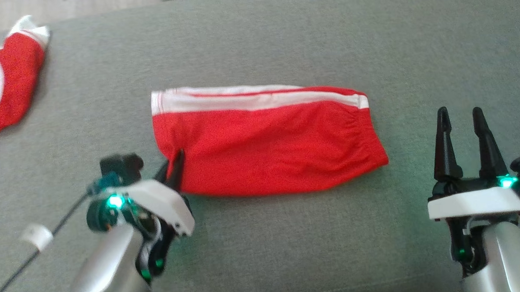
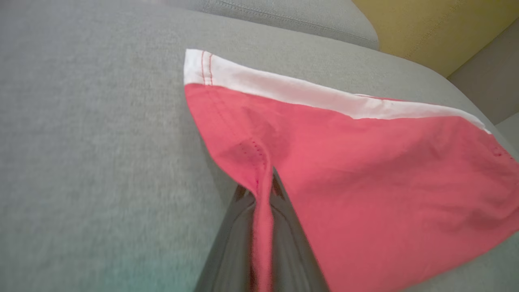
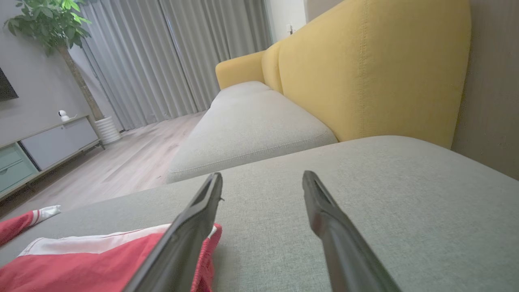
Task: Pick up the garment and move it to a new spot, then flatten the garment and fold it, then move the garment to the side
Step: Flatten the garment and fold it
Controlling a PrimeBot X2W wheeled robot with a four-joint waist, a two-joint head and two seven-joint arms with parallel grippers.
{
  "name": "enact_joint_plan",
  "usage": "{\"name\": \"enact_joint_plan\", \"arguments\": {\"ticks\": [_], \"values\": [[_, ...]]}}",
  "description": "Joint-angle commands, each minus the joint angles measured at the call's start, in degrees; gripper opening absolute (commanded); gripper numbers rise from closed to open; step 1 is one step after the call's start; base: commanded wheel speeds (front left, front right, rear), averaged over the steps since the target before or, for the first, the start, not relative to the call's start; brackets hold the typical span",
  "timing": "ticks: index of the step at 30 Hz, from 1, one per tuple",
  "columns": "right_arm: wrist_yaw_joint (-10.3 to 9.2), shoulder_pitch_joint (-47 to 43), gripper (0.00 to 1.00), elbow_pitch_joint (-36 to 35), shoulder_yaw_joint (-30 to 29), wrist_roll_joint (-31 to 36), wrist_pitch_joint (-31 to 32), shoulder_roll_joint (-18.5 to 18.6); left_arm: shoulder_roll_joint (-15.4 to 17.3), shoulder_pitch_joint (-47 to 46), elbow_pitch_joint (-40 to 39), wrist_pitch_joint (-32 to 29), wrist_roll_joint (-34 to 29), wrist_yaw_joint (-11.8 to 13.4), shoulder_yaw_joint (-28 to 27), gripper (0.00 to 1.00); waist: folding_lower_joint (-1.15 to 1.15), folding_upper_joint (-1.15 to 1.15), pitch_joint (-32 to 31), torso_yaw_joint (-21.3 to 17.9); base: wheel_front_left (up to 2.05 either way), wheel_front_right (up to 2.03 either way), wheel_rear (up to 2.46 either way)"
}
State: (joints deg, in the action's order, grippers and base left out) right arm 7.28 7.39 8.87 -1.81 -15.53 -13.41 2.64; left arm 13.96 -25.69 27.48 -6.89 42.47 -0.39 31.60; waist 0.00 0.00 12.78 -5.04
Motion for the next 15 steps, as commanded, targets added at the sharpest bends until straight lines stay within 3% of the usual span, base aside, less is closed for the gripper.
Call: {"name": "enact_joint_plan", "arguments": {"ticks": [1, 10, 11, 12, 15], "values": [[0.21, 0.5, 1.00, -1.6, 1.0, 0.6, 0.4, 0.2, 1.7, -0.4, -2.3, 0.6, 0.5, 0.6, -1.8, 0.00, 0.00, 0.00, -1.1, 1.3, 0.00, 0.00, 0.00], [0.21, -0.1, 1.00, -1.4, 0.4, 1.6, 2.0, 0.2, 0.5, 7.4, -8.8, 4.7, -0.8, 5.6, -1.3, 0.00, 0.00, 0.00, -2.8, 3.8, 0.00, 0.00, 0.00], [0.21, -0.1, 1.00, -1.4, 0.3, 1.7, 2.2, 0.2, 0.4, 7.6, -9.0, 6.6, -2.1, 6.6, -1.2, 0.44, 0.00, 0.00, -3.0, 4.0, 0.00, 0.00, 0.00], [0.21, -0.1, 1.00, -1.4, 0.2, 1.8, 2.3, 0.2, 0.5, 7.5, -9.1, 7.6, -3.0, 7.0, -1.0, 0.98, 0.00, 0.00, -3.0, 4.2, 0.00, 0.00, 0.00], [0.21, -0.1, 1.00, -1.0, -0.2, 2.0, 2.7, 0.2, 0.4, 7.3, -9.0, 10.4, -4.2, 7.8, -1.3, 1.00, 0.00, 0.00, -3.2, 4.6, 0.00, 0.00, 0.00]]}}
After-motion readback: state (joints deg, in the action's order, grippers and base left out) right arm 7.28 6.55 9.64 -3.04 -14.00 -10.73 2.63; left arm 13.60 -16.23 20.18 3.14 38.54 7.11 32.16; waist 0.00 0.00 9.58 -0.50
